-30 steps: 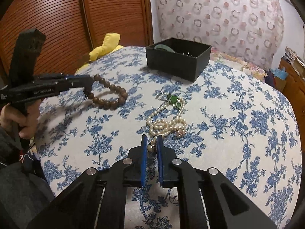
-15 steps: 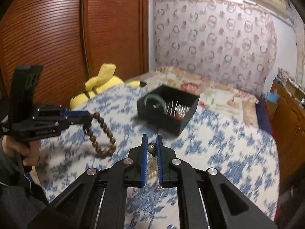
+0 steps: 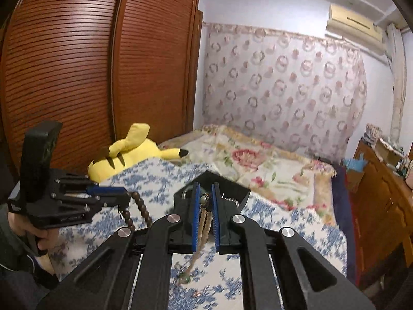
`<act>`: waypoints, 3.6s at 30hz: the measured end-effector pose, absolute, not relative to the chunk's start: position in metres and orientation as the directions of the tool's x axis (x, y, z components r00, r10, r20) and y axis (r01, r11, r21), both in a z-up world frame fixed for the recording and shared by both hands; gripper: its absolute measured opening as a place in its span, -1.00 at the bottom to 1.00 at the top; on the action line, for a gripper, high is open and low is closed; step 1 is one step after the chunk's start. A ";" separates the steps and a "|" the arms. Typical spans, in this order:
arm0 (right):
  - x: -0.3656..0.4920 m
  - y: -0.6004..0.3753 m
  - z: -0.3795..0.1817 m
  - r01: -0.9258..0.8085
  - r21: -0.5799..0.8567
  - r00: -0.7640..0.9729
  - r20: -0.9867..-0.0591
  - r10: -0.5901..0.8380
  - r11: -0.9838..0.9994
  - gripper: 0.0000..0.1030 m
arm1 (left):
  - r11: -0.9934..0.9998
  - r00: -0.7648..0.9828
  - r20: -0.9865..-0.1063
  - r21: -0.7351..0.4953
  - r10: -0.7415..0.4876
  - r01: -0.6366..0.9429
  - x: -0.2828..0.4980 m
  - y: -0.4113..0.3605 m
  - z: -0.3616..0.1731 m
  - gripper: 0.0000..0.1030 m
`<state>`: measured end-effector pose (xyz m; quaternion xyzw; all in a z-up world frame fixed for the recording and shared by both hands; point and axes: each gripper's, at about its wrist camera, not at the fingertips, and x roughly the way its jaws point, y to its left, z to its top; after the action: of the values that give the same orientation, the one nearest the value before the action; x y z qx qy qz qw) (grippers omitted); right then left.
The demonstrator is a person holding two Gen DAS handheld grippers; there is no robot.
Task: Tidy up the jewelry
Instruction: 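Lift bead bracelet over black box with left tool while right tool carries necklace, then lower bead bracelet into box with left tool while right tool releases necklace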
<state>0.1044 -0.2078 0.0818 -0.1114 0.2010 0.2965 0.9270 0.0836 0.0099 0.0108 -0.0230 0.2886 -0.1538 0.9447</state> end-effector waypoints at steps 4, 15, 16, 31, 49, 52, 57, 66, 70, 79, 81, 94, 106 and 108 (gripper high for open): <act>0.103 -0.209 0.098 -0.588 -0.108 0.760 -0.411 0.503 0.801 -0.80 | 0.952 0.794 -0.529 -0.127 -0.302 0.277 0.084 0.009 0.017 -0.76; 0.109 -0.212 0.122 -0.578 -0.102 0.779 -0.363 0.511 0.809 -0.80 | 0.951 0.804 -0.510 -0.128 -0.306 0.281 0.084 0.007 0.024 -0.76; 0.111 -0.212 0.120 -0.579 -0.094 0.773 -0.378 0.509 0.810 -0.80 | 0.951 0.804 -0.510 -0.128 -0.307 0.282 0.084 0.007 0.024 -0.76; 0.109 -0.188 0.096 -0.618 -0.129 0.735 -0.446 0.511 0.776 -0.80 | 0.952 0.800 -0.517 -0.135 -0.303 0.273 0.082 0.006 0.019 -0.76; 0.108 -0.203 0.139 -0.587 -0.146 0.780 -0.363 0.509 0.796 -0.80 | 0.953 0.817 -0.492 -0.120 -0.301 0.278 0.088 0.008 0.035 -0.76; 0.119 -0.200 0.137 -0.588 -0.139 0.778 -0.368 0.510 0.797 -0.80 | 0.951 0.823 -0.478 -0.114 -0.305 0.287 0.095 0.006 0.046 -0.76; 0.142 -0.194 0.138 -0.592 -0.134 0.774 -0.367 0.515 0.795 -0.80 | 0.949 0.839 -0.447 -0.096 -0.311 0.301 0.117 0.001 0.068 -0.76; 0.195 -0.183 0.141 -0.592 -0.135 0.776 -0.359 0.518 0.794 -0.80 | 0.950 0.827 -0.471 -0.104 -0.307 0.294 0.180 -0.003 0.069 -0.76; 0.219 -0.180 0.139 -0.606 -0.122 0.764 -0.366 0.532 0.786 -0.80 | 0.952 0.813 -0.499 -0.108 -0.301 0.286 0.205 -0.004 0.056 -0.76; 0.271 -0.166 0.105 -0.609 -0.115 0.743 -0.430 0.513 0.785 -0.80 | 0.956 0.777 -0.559 -0.123 -0.289 0.267 0.251 -0.004 0.025 -0.76; 0.280 -0.164 0.093 -0.609 -0.107 0.733 -0.455 0.506 0.786 -0.80 | 0.956 0.768 -0.571 -0.122 -0.288 0.267 0.259 -0.005 0.018 -0.76; 0.300 -0.163 0.035 -0.619 -0.010 0.652 -0.563 0.507 0.785 -0.73 | 0.958 0.748 -0.603 -0.110 -0.277 0.266 0.265 -0.011 0.004 -0.64; 0.255 -0.190 0.024 -0.597 0.028 0.654 -0.561 0.507 0.801 -0.45 | 0.957 0.753 -0.600 -0.081 -0.270 0.279 0.232 -0.009 0.000 -0.04; 0.242 -0.196 0.019 -0.590 0.028 0.655 -0.568 0.499 0.807 -0.45 | 0.955 0.751 -0.600 -0.081 -0.275 0.285 0.225 -0.009 0.000 0.05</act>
<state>0.2423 -0.1960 0.0186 -0.0796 0.2869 0.3004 0.9061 0.2253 -0.0092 -0.0003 0.0081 0.3196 -0.1497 0.9356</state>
